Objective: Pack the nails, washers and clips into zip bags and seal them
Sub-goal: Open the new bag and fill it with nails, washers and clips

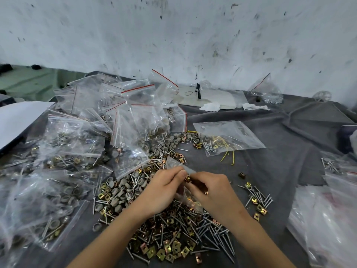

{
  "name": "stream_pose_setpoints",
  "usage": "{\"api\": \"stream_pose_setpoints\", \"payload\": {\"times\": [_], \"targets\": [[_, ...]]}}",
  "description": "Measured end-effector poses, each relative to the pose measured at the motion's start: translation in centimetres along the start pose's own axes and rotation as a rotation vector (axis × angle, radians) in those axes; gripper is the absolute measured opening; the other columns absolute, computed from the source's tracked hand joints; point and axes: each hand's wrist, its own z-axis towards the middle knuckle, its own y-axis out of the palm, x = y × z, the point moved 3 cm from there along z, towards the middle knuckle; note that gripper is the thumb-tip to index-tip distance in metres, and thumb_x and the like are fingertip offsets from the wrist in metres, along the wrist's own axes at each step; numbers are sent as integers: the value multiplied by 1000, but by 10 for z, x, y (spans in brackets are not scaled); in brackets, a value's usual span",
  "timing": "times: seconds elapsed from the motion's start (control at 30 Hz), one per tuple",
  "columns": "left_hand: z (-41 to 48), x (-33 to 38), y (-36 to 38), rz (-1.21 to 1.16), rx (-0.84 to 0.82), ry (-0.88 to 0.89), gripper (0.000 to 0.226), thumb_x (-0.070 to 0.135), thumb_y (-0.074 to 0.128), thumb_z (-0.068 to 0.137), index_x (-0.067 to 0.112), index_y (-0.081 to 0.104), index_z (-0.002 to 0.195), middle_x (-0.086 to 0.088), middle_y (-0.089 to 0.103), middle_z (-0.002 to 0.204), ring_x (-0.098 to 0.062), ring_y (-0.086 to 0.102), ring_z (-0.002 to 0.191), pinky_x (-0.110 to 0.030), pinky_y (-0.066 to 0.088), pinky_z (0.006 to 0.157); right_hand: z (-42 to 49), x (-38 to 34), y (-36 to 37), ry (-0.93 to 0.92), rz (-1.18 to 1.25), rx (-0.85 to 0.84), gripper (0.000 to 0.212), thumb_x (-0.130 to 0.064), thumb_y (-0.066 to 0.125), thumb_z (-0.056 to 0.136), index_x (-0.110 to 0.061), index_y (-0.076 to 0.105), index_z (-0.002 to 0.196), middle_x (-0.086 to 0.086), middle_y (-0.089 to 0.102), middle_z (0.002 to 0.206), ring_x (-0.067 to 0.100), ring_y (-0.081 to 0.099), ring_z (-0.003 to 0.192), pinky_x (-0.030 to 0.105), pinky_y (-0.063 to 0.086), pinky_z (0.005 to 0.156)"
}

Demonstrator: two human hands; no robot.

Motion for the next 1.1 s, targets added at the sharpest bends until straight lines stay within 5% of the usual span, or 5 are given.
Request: {"api": "stream_pose_setpoints", "payload": {"times": [0.27,0.4,0.63,0.77,1.1], "targets": [[3,2,-4,197,-86,44,37,20,44,101,18,46,64,6,46,55,-7,41,50,-28,36,54,-2,4,1,129,179,-31,27,-12,68,79,-20,64,105,-2,68,75,10,65,70,31,55,71],[1,0,-3,257,-79,60,41,19,46,100,27,41,60,14,42,49,-3,42,49,-15,30,52,-2,4,3,106,169,-34,20,-11,70,78,-14,66,97,-3,69,74,10,65,69,32,55,70],[-1,5,-2,143,-117,-2,50,18,42,102,47,58,64,22,52,56,3,47,55,-12,32,57,-5,-1,1,40,127,-2,11,-14,73,76,-13,66,84,-10,64,67,3,62,66,6,43,59],[-3,1,-1,-3,-171,-88,37,20,41,102,9,57,70,6,47,62,-9,42,59,-29,35,62,-6,-4,-1,-5,96,3,12,-16,74,75,-13,65,82,-6,66,68,5,61,65,7,44,60],[-7,8,2,-8,-31,-127,38,17,42,101,16,51,64,13,46,56,-1,41,54,-21,35,58,-5,-8,-1,-27,34,132,17,-27,67,69,-12,59,71,-9,59,59,7,54,56,9,39,54]]}}
